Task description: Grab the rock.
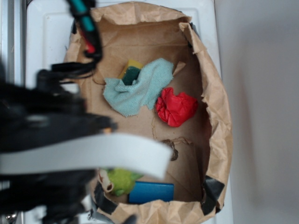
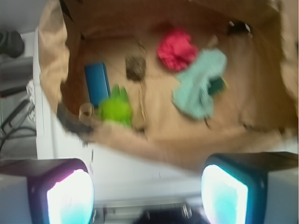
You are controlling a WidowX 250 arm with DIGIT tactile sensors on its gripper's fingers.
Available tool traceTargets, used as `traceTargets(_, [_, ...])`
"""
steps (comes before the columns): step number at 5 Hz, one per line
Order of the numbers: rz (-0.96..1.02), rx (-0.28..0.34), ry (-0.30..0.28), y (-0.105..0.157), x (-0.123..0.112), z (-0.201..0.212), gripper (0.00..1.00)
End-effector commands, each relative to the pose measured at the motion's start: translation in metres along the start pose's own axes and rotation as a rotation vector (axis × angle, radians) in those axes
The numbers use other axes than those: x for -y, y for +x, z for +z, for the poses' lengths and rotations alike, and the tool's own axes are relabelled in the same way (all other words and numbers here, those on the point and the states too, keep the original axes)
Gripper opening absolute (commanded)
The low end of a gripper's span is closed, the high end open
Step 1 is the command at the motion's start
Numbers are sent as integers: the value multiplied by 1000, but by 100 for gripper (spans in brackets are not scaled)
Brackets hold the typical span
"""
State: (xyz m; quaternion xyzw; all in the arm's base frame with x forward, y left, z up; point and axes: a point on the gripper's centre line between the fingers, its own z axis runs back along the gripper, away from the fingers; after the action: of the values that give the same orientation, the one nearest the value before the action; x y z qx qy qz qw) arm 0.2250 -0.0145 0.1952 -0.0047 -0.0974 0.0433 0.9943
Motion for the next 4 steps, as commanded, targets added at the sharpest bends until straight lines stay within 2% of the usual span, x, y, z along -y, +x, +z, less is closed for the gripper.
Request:
traceTargets(1, [141,124,-11,42,-25,-22,100])
traceTargets(2, [248,172,-30,48,-31,-41,100])
traceTargets(3, [304,140,-33,56,-27,-57,100])
traceTargets(4, [304,140,-33,56,-27,-57,100])
